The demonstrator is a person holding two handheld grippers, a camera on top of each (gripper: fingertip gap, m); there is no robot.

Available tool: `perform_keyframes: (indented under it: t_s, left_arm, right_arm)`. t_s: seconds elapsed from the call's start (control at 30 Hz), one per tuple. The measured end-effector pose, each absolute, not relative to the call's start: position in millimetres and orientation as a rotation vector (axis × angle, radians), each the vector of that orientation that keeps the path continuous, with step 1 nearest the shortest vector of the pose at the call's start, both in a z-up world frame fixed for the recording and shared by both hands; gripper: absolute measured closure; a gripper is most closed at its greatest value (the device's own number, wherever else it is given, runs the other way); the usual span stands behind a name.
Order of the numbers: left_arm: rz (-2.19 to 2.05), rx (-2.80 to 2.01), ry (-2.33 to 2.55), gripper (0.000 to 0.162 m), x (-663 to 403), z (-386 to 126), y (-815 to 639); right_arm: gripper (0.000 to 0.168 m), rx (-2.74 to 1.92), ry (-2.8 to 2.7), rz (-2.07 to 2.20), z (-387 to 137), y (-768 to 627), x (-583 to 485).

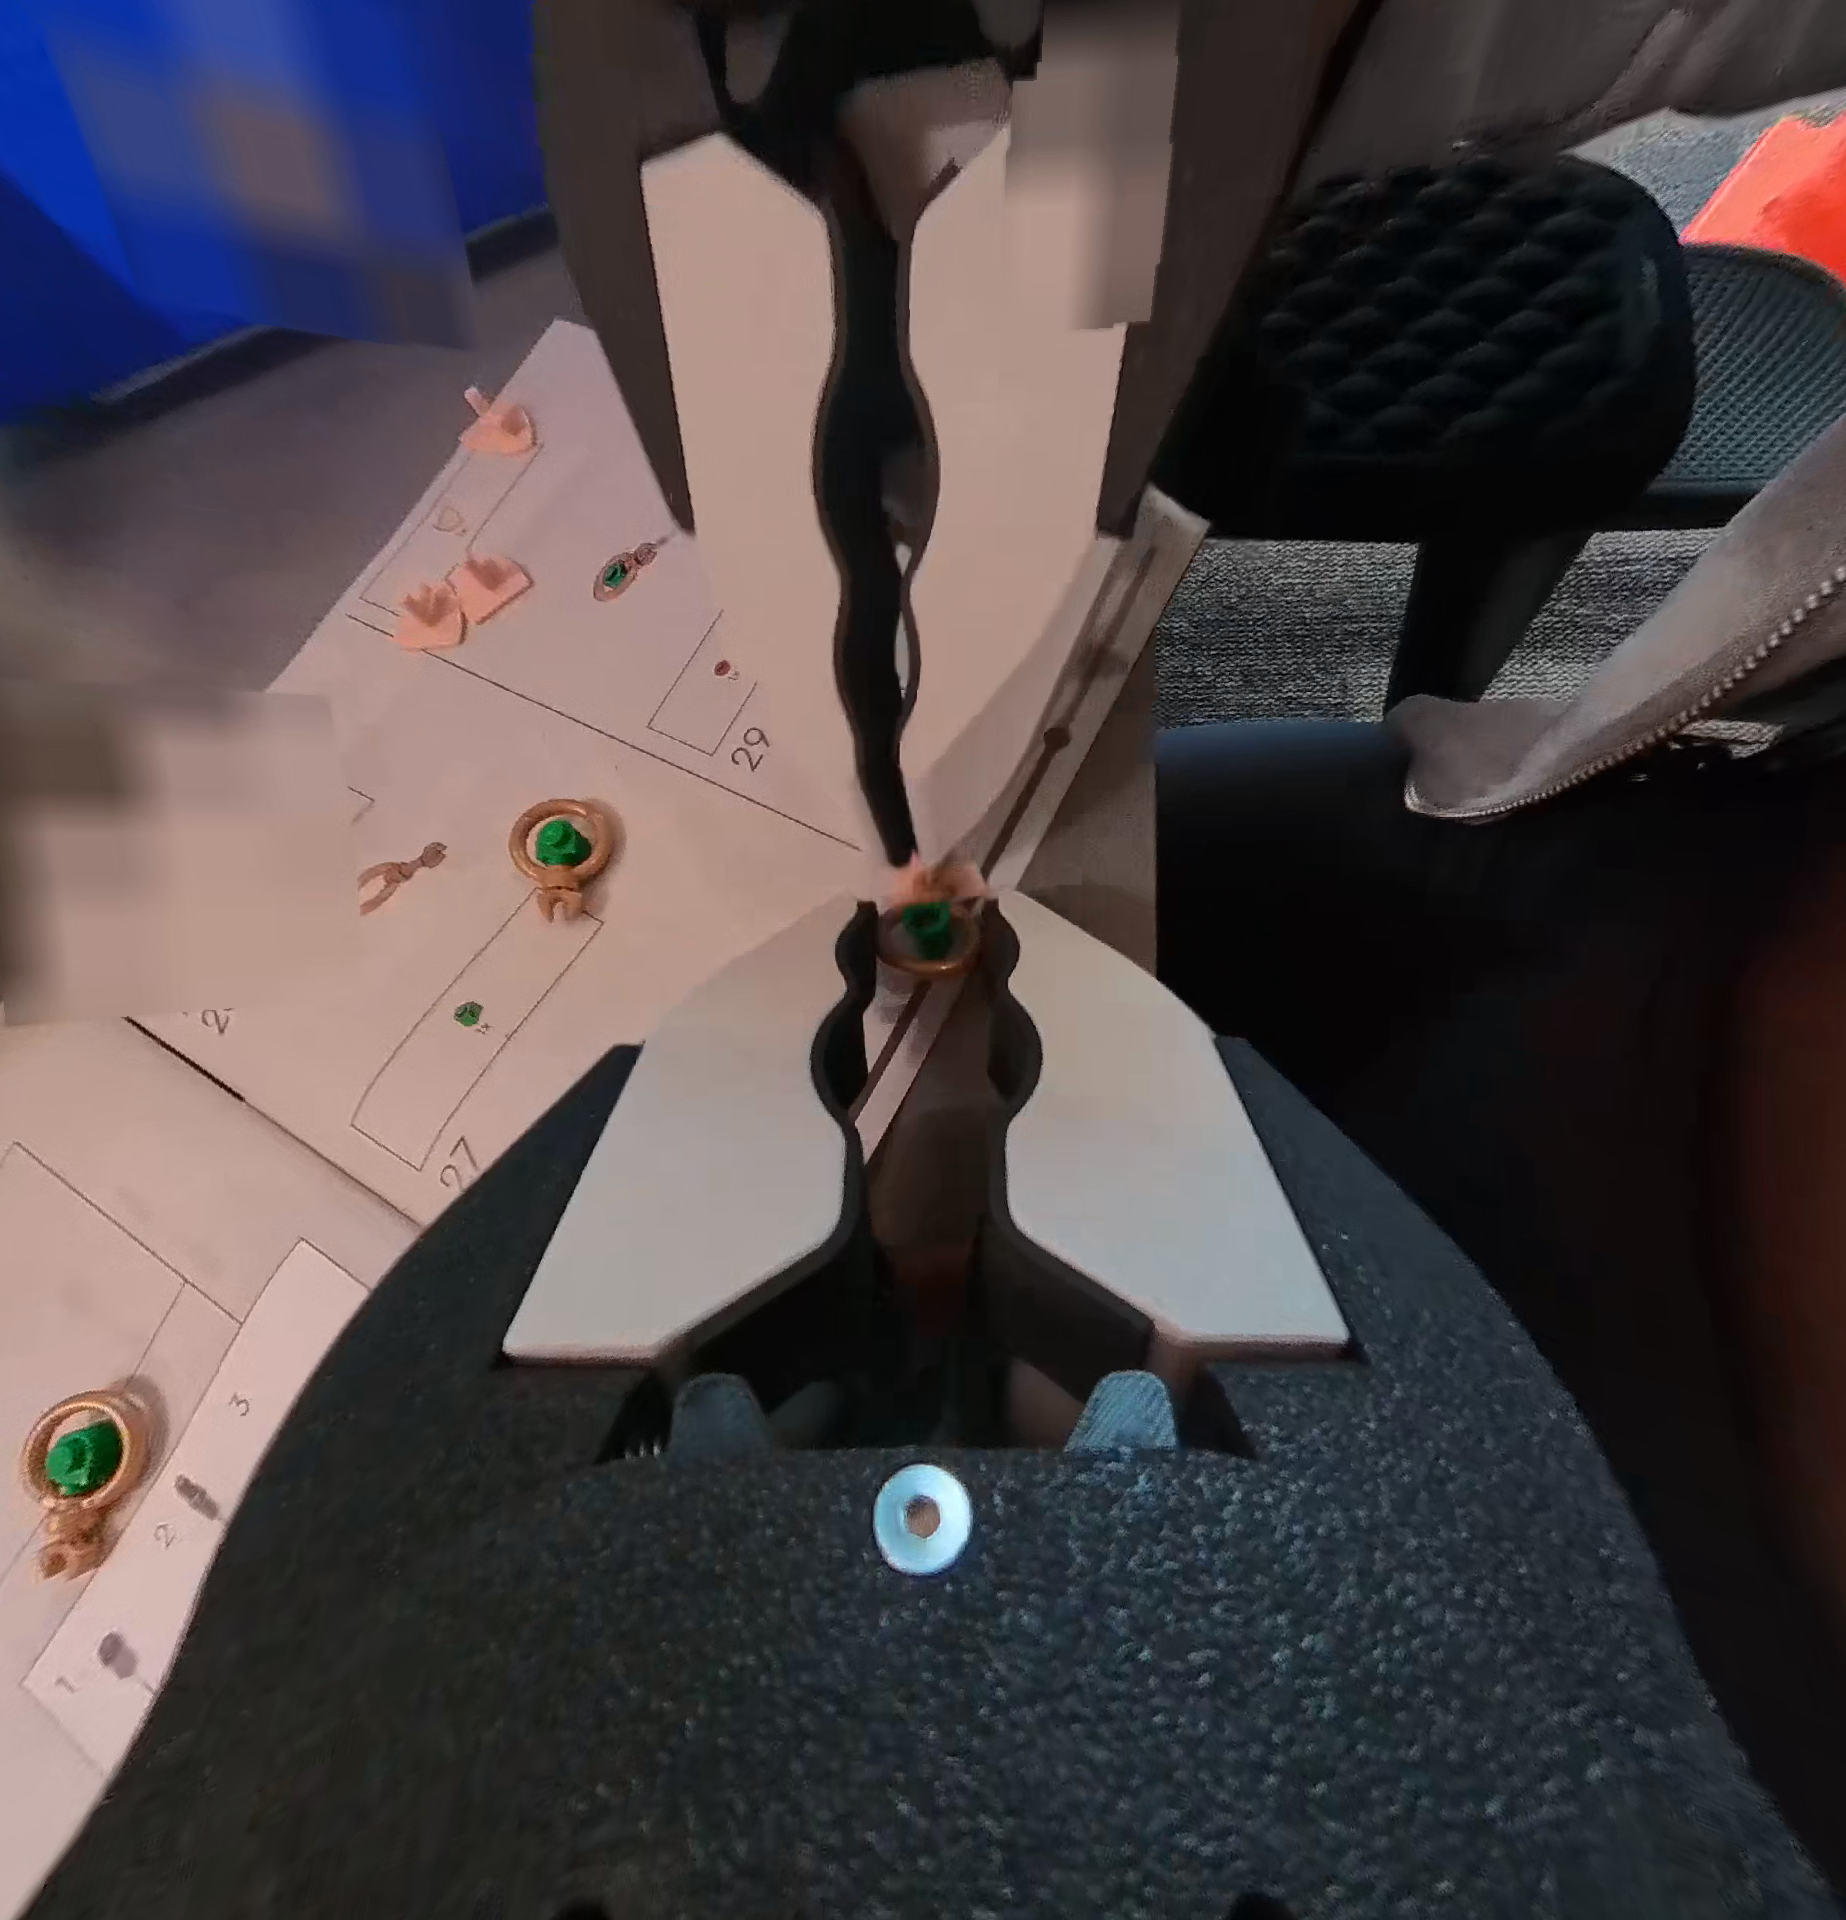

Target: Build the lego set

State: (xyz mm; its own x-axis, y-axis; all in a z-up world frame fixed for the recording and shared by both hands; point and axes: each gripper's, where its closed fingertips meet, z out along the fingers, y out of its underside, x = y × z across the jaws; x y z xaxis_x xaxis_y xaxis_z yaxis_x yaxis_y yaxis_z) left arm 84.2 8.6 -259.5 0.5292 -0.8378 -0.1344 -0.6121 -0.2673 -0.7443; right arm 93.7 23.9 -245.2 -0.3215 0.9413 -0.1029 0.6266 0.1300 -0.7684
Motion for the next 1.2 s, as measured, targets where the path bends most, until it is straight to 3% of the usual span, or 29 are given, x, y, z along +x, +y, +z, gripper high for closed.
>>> perform_keyframes:
  t_s: [0.17,0.4,1.2]
  left_arm:
    - [-0.37,-1.993,1.175,0.143,84,-260,8]
    - [-0.357,-2.001,1.157,0.143,84,-259,8]
    - [-0.446,-2.084,1.075,0.143,86,-262,8]
  right_arm:
    - [0.161,-1.501,-2.082,0.874,-250,38,115]
    - [0.167,-1.402,-2.247,0.811,-258,35,107]
    - [0.168,-1.693,-2.131,0.952,-262,26,102]
